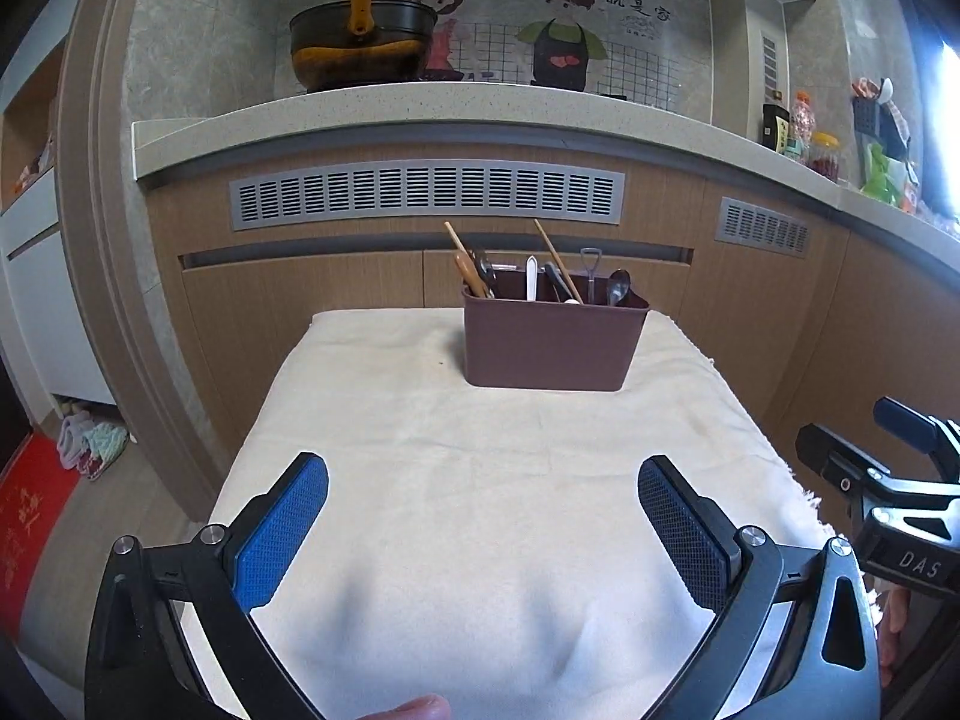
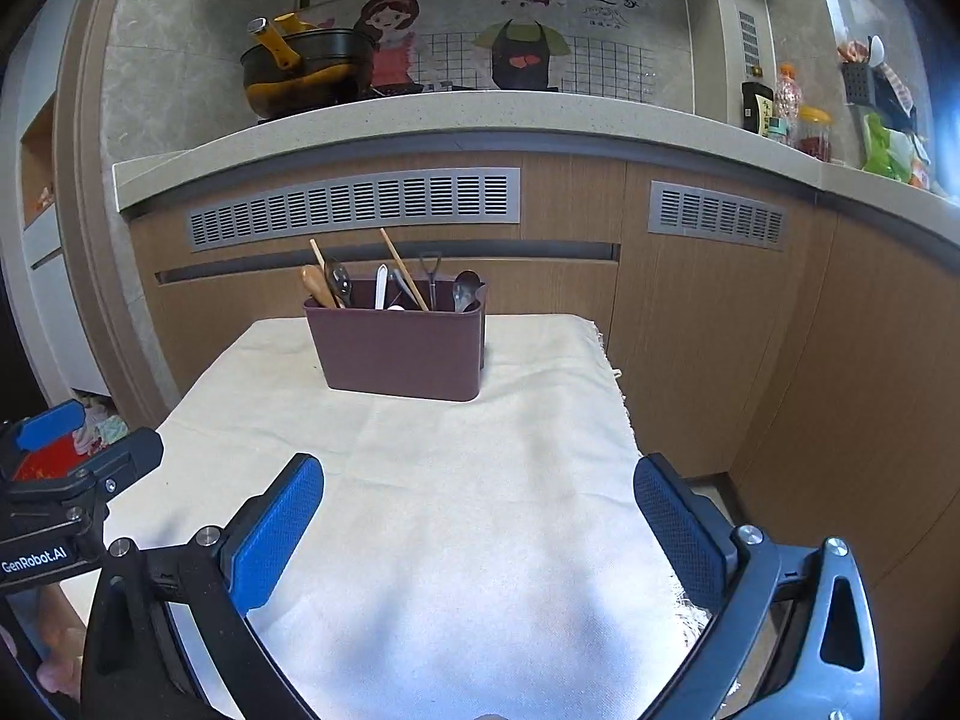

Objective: Organize utensils

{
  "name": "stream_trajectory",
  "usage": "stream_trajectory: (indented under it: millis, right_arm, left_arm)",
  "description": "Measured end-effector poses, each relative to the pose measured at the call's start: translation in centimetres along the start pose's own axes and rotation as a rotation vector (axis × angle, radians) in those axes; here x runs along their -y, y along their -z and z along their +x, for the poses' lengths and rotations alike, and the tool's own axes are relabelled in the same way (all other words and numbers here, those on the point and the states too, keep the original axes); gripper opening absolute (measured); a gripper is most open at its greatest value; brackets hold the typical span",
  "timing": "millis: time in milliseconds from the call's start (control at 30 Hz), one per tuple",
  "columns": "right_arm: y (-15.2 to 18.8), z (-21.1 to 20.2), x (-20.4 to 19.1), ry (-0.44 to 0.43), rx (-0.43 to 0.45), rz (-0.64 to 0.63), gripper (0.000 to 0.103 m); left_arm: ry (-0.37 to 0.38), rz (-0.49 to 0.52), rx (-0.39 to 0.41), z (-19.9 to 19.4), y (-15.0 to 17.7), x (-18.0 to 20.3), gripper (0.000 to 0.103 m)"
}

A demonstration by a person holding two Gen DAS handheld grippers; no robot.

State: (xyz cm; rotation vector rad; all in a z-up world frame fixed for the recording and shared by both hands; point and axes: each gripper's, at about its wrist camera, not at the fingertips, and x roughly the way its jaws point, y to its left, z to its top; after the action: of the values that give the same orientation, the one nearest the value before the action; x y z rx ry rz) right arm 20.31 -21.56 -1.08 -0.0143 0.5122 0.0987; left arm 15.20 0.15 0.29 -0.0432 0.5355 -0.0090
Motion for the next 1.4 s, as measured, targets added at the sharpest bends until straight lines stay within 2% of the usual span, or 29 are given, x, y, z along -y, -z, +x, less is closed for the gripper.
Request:
stream_trajectory:
  millis: [1400]
  right_arm:
    - [0.27, -0.21, 0.11, -0.021, -0.006, -0.010, 0.103]
  left_arm:
    - [0.029, 0.008, -0.014, -0.24, -0.16, 0.13, 0.103]
